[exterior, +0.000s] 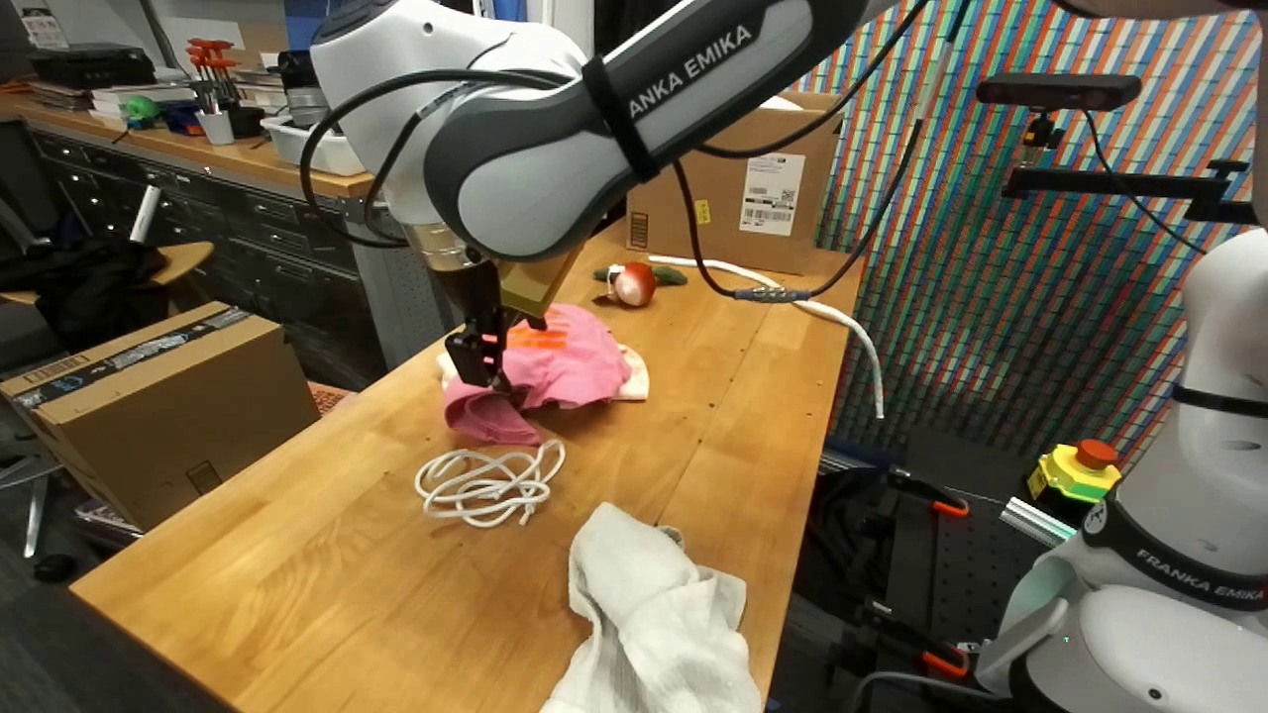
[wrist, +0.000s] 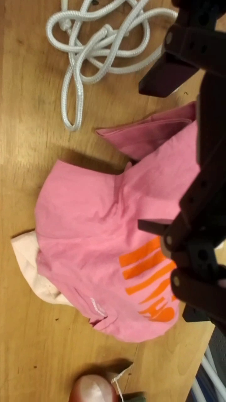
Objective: Put all the items on the table separately
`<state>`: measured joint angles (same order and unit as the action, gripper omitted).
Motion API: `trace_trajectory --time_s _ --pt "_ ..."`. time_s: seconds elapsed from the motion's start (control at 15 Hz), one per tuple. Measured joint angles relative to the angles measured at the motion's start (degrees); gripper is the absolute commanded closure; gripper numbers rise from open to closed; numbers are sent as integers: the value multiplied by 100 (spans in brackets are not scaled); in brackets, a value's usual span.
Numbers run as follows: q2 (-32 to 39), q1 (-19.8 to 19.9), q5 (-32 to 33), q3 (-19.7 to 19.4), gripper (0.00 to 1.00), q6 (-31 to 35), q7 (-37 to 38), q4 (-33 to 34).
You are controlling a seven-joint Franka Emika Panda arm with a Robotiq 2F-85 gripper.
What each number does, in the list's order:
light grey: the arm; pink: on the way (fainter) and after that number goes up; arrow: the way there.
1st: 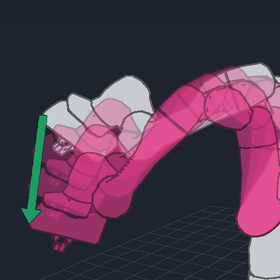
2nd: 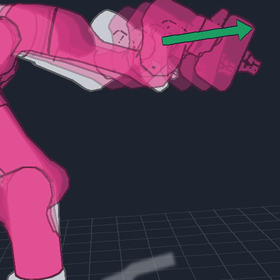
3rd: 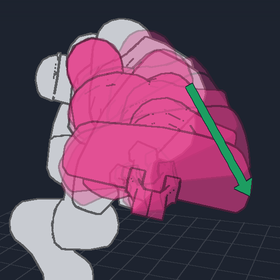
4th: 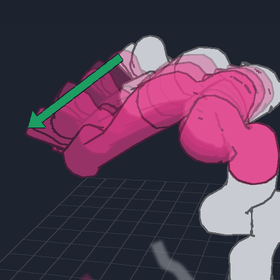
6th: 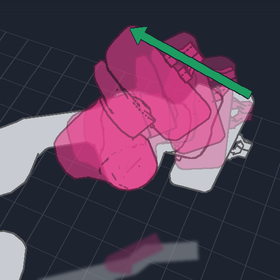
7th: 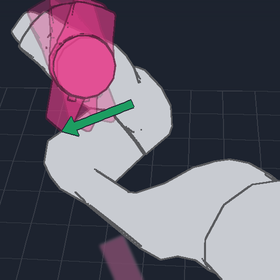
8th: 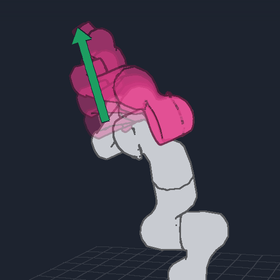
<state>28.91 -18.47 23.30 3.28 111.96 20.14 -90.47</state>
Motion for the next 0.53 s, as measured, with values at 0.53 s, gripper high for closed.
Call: trace_trajectory --time_s 0.53 --pt "512 202 25 -272 0 0 -195 384"
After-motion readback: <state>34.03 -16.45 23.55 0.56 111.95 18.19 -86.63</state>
